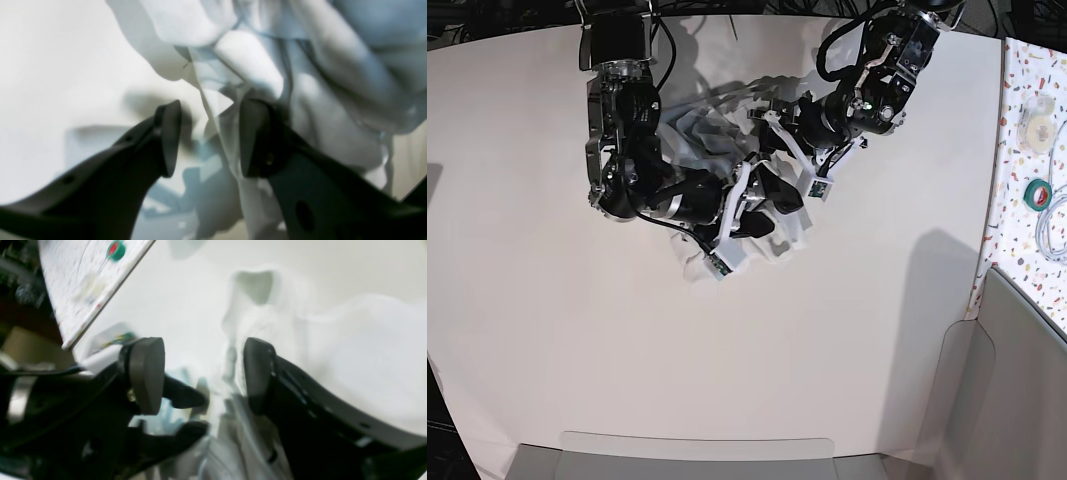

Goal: Layout the t-shirt on the table in an organized manner, then fold the t-shirt properly
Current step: 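Grasp the white shirt bundle with both grippers and drag it toward the table center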

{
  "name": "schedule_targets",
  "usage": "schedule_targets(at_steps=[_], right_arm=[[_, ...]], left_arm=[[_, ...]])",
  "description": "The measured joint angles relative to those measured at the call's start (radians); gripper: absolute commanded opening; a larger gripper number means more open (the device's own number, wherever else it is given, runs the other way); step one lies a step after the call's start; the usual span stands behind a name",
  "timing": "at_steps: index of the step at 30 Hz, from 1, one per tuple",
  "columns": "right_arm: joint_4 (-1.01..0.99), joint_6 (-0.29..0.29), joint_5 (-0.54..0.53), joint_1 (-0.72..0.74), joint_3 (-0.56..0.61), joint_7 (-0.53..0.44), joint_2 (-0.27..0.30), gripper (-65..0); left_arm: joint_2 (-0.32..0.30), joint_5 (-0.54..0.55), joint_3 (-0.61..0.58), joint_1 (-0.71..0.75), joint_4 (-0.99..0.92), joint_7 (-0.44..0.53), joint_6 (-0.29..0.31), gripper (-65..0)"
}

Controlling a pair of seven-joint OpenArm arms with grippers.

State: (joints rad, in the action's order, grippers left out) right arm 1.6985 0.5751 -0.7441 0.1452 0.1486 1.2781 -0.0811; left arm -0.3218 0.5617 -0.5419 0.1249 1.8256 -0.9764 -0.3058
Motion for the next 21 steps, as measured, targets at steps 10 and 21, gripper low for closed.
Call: schedule_targets(at_steps=[10, 21], right_arm=[[0.076, -0.011, 0.082, 0.033, 0.119, 0.009, 0.016, -27.7], [0.22, 0.019, -0.066, 0.091, -0.095, -0.003, 0.004, -27.8]], left_arm=[[-0.003, 0.003, 0.0, 0.003, 0.0, 0.012, 0.003, -36.4], [0.002, -0.003, 0.0, 0.003, -0.003, 0.013, 0.01, -36.4]])
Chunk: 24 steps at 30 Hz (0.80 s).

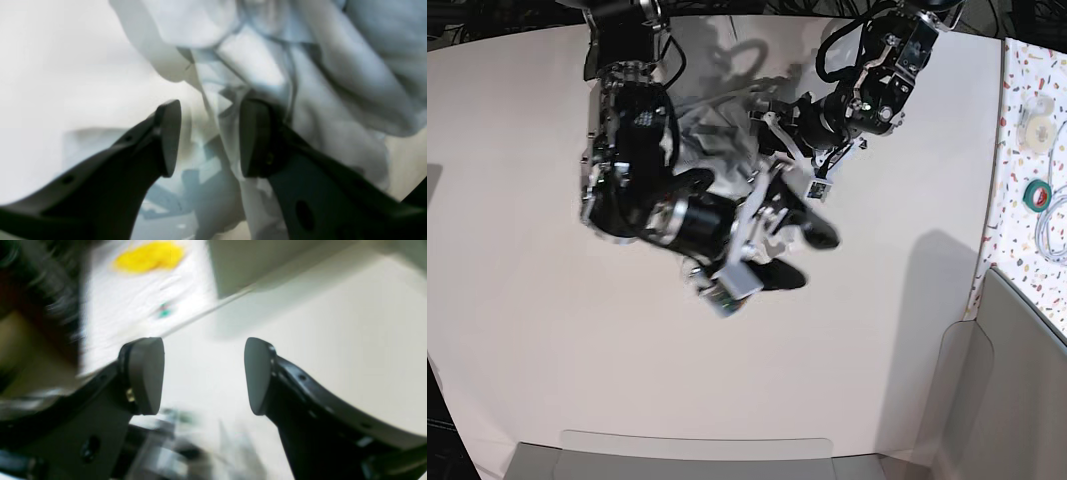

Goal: Layout the t-shirt on the table in an organized manner, then fold the t-shirt properly
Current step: 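Grasp the white shirt bundle with both grippers and drag it toward the table center, then release the bundle and reposition both grippers at its opposite sides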

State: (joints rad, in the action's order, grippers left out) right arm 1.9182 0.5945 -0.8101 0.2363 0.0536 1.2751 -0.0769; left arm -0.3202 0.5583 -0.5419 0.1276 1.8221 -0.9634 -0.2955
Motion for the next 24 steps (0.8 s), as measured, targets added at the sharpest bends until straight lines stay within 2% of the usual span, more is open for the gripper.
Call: schedule_targets(at_steps=[4, 7, 9, 11, 15, 17, 22, 24], right_arm=[[-0.017, -0.008, -0.06, -0.026, -0.269, 0.019, 0.113, -27.9], [-0.038, -0.009, -0.156, -0.064, -0.368, 0.007, 0.147, -28.0], [-0.052, -0.008, -0.169, -0.105, -0.4, 0.016, 0.171, -29.8], [-0.053, -0.008, -0.172, -0.148, -0.407, 0.021, 0.192, -37.0], [-0.067, -0.008, -0.172, -0.224, -0.365, 0.011, 0.19, -59.4], [-0.08, -0.008, -0.121, -0.248, -0.333, 0.016, 0.18, -65.0], [-0.083, -0.008, -0.042, -0.266, -0.284, 0.014, 0.138, -65.0], [-0.083, -0.008, -0.031, -0.266, -0.226, 0.011, 0.131, -65.0]], left_arm=[[0.012, -0.01, 0.0, -0.005, -0.001, -0.024, -0.01, -36.4], [0.016, -0.016, 0.0, 0.0, -0.002, 0.0, -0.01, -36.4], [0.015, -0.015, 0.0, -0.001, -0.002, -0.01, -0.011, -36.4], [0.016, -0.013, 0.0, -0.003, -0.002, -0.013, -0.011, -36.4], [0.018, -0.014, 0.0, -0.003, -0.003, -0.009, -0.012, -36.4], [0.018, -0.013, 0.0, -0.003, -0.003, -0.011, -0.011, -36.4], [0.018, -0.015, 0.0, -0.003, -0.003, -0.011, -0.011, -36.4], [0.018, -0.013, 0.0, -0.003, -0.003, -0.011, -0.011, -36.4]])
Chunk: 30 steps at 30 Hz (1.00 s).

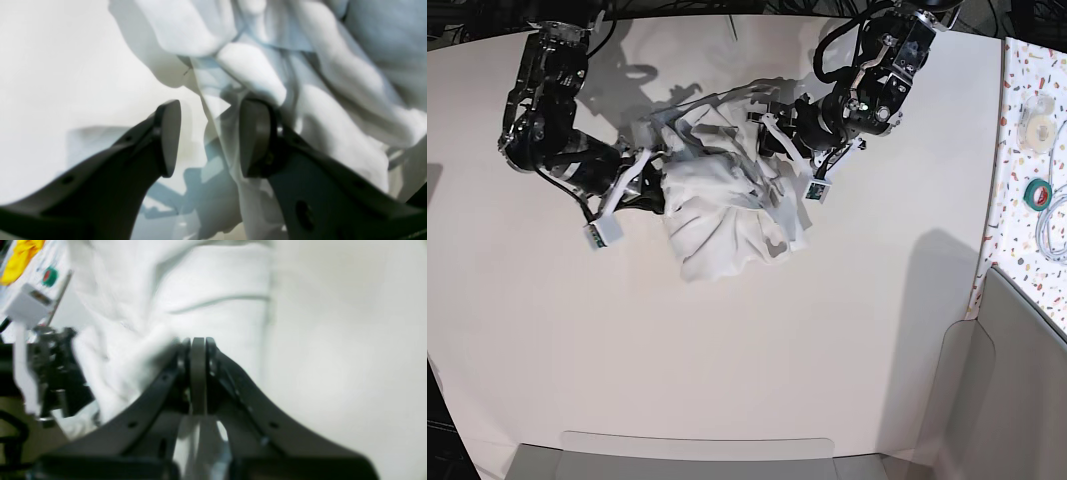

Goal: Layout the t-shirt on the table in an organized manner, then fold the t-shirt properly
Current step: 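Release the bundle and reposition both grippers at its opposite sides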

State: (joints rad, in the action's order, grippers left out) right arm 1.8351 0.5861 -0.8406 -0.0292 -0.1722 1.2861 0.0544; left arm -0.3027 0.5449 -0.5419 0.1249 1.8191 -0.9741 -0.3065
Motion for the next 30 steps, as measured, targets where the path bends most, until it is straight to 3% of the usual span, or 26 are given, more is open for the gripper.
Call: schedule_targets(at_steps=[9, 15, 23, 27, 30], right_arm=[[0.003, 0.0, 0.025, 0.043, 0.375, 0.008, 0.011, -65.0], [0.05, -0.002, 0.005, 0.073, 0.367, 0.007, 0.028, -65.0], [0.089, -0.002, 0.0, 0.1, 0.368, 0.003, 0.04, -65.0], [0.089, -0.002, -0.003, 0.106, 0.351, 0.003, 0.039, -65.0], [0.089, -0.002, -0.003, 0.106, 0.251, 0.002, 0.032, -65.0]], left_arm=[[0.0, 0.001, 0.004, -0.002, 0.0, 0.0, 0.004, -36.4], [-0.003, -0.005, 0.006, 0.009, 0.088, -0.018, -0.014, -36.4], [-0.005, -0.005, 0.195, 0.017, 0.235, -0.008, -0.016, -36.4], [0.013, -0.003, 0.323, 0.084, 0.24, 0.06, -0.015, -36.4], [0.028, 0.006, 0.371, 0.122, 0.247, 0.137, -0.016, -36.4]])
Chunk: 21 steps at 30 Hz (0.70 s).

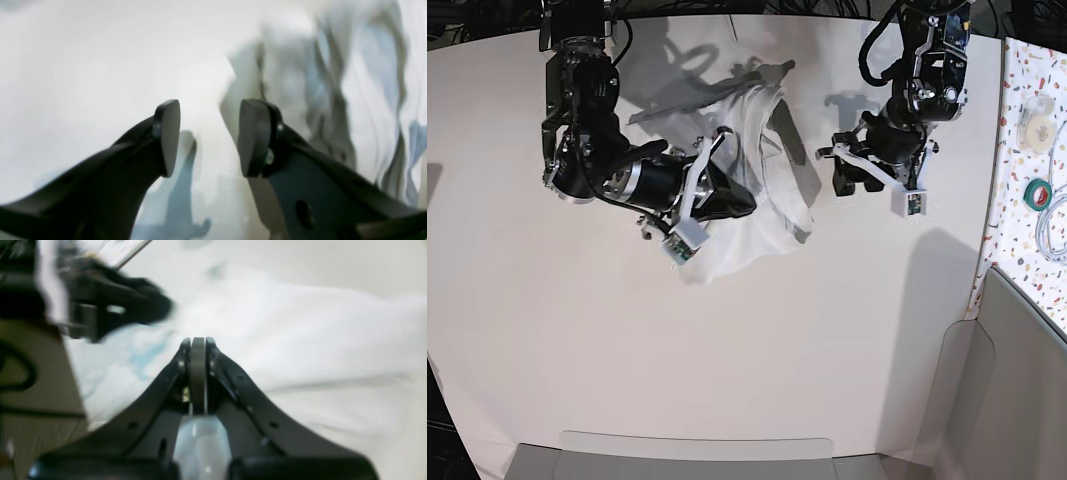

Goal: Layout the t-shirt on the table in an organized manner, then fold the t-shirt properly
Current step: 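Release the bundle and reposition both grippers at its opposite sides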

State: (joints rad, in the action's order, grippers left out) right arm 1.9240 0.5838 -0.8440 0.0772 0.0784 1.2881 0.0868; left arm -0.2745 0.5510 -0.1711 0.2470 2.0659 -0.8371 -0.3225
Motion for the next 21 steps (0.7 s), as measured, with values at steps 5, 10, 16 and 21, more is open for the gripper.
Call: schedule_targets(at_steps=[5, 10, 16, 21], right_arm=[[-0.008, 0.0, 0.008, 0.021, -0.237, 0.002, 0.012, -65.0], [-0.079, 0.0, 0.01, 0.045, -0.331, 0.011, 0.041, -65.0], [-0.192, 0.0, 0.004, 0.064, -0.325, 0.0, 0.034, -65.0], [-0.203, 0.0, 0.006, 0.108, -0.324, 0.004, -0.012, -65.0]], left_arm=[[0.004, 0.392, 0.044, 0.008, 0.004, 0.02, 0.011, -36.4], [0.017, 0.773, 0.194, -0.013, 0.003, 0.031, 0.224, -42.6], [0.018, 0.882, 0.24, -0.009, -0.01, -0.056, 0.399, -60.3], [0.027, 0.889, 0.07, -0.023, -0.071, -0.157, 0.421, -61.7]])
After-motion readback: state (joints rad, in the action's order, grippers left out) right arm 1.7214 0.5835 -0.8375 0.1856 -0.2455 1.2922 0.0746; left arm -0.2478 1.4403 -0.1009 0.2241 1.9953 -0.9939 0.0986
